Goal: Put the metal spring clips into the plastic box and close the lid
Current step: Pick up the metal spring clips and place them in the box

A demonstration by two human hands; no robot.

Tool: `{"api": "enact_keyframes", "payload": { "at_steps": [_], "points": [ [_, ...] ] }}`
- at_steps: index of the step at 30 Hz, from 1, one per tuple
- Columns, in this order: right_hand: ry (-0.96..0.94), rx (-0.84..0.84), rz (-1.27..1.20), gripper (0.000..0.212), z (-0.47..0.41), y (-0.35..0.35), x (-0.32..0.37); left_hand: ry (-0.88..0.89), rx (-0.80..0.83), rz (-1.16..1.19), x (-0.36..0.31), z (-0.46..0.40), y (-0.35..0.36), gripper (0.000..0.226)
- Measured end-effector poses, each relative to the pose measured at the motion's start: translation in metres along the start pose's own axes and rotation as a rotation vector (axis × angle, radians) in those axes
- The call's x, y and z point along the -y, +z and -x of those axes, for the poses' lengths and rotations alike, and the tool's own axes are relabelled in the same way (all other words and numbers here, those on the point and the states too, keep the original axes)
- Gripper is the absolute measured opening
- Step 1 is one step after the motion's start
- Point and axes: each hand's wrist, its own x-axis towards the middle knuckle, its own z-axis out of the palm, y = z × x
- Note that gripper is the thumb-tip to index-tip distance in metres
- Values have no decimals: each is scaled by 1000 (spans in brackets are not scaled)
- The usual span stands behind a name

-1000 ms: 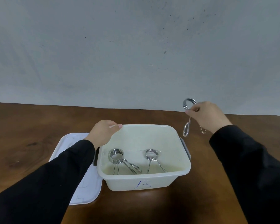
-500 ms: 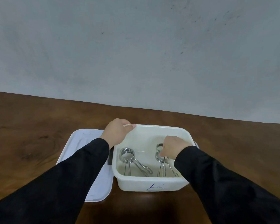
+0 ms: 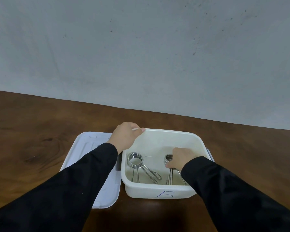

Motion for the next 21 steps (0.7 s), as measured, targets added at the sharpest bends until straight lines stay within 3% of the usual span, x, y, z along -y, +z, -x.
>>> {"api": "enact_keyframes", "payload": {
  "at_steps": [5, 11, 15, 18, 21],
  "points": [
    [-15, -44, -37, 54, 7, -13, -2, -12, 11, -23, -2, 1, -1, 34],
    [-109, -266, -274, 39, 30, -47, -18, -25, 64, -2, -10, 6, -8, 44],
    [-177, -348, -405, 32, 62, -43, -26, -58, -246, 151, -2, 24, -20, 33],
    [-277, -355, -441, 31, 90, -26, -18, -98, -408, 73, 19, 66, -15, 11],
    [-399, -372, -429, 33, 109, 0, -5, -164, -473, -72, 47, 110, 0, 4]
  ]
}}
